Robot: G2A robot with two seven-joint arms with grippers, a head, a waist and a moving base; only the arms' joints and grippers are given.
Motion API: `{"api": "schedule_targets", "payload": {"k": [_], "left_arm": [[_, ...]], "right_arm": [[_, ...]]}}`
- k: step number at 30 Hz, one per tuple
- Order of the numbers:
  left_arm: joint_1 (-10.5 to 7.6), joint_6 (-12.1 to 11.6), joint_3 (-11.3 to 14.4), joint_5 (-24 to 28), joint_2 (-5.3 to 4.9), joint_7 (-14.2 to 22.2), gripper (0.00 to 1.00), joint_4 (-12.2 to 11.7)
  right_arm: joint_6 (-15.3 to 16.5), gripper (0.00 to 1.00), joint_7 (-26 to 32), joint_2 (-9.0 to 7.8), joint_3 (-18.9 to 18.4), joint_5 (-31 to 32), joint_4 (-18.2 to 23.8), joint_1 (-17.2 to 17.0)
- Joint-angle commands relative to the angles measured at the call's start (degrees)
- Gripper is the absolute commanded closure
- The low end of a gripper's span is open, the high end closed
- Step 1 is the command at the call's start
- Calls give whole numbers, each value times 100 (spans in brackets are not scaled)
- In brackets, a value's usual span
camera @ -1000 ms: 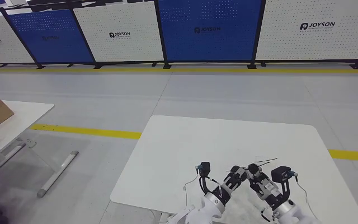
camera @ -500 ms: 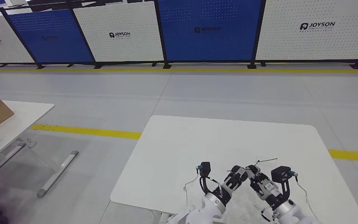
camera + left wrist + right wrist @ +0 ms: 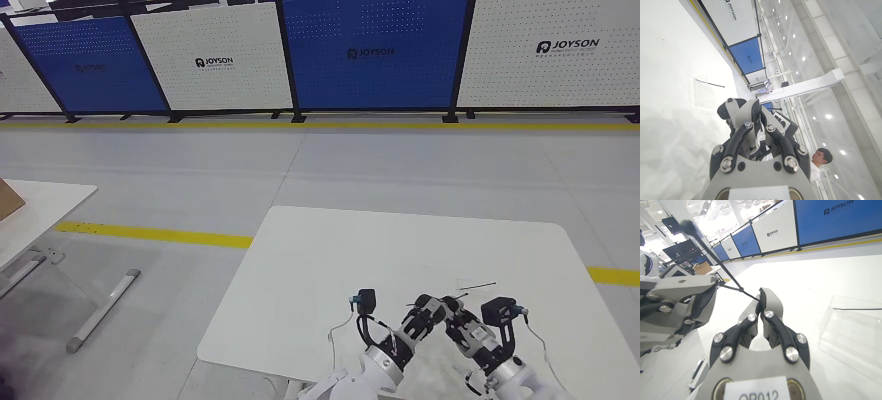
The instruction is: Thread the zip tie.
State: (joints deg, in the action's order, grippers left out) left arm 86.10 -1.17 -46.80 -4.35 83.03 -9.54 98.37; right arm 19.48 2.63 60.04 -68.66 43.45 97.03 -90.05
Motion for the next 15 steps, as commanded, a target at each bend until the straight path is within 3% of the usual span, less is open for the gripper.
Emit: {"api": "schedule_targets", "payload": {"k": [1, 15], "left_arm": [[33, -21, 3, -34, -7, 3, 100, 66], [237, -80, 113, -306, -52, 57, 100, 510]], "right_arm": [[0, 100, 0, 1, 5, 6, -6, 1], [0, 100, -31, -15, 31, 22, -32, -5]]}}
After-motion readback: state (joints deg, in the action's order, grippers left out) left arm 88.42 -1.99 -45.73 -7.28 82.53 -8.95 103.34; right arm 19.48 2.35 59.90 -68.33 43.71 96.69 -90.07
